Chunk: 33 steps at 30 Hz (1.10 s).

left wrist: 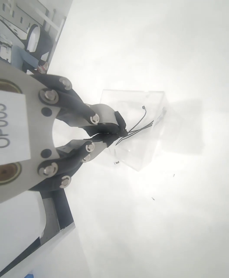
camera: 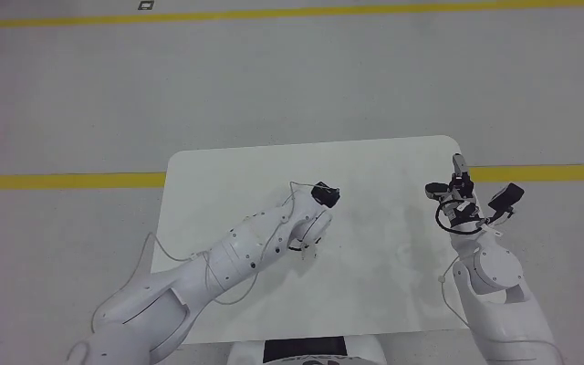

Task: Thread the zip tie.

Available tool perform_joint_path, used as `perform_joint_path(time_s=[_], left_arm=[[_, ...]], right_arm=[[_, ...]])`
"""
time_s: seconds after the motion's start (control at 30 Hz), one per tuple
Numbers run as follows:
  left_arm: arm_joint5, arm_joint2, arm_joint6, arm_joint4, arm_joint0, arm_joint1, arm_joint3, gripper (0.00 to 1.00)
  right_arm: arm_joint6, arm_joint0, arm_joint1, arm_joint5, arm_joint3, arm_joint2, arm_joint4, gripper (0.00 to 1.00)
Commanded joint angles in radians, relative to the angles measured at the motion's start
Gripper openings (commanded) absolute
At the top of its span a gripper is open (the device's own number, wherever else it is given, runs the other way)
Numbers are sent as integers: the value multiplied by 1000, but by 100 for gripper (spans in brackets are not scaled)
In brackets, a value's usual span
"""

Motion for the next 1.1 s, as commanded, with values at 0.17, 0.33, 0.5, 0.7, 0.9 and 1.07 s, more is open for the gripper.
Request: perform_joint_path(time_s=[0.17, 0.33, 0.5, 0.7, 0.9, 1.07], left_arm=[[5, 2, 0, -17, 6, 1, 17, 15], [7, -9, 1, -25, 9, 3, 31, 15], [9, -15, 4, -23, 17, 4, 38, 14], [23, -20, 13, -13, 19, 3, 50, 12], [21, -21, 24, -10, 15, -2, 79, 10], [9, -15, 32, -22, 8, -12, 107, 9]], right_arm=[[0, 0, 0, 0, 0, 0, 0, 100], [0, 0, 0, 0, 0, 0, 0, 100], [0, 0, 0, 0, 0, 0, 0, 100], [0, 0, 0, 0, 0, 0, 0, 100], [0, 0, 0, 0, 0, 0, 0, 100], [0, 0, 0, 0, 0, 0, 0, 100]])
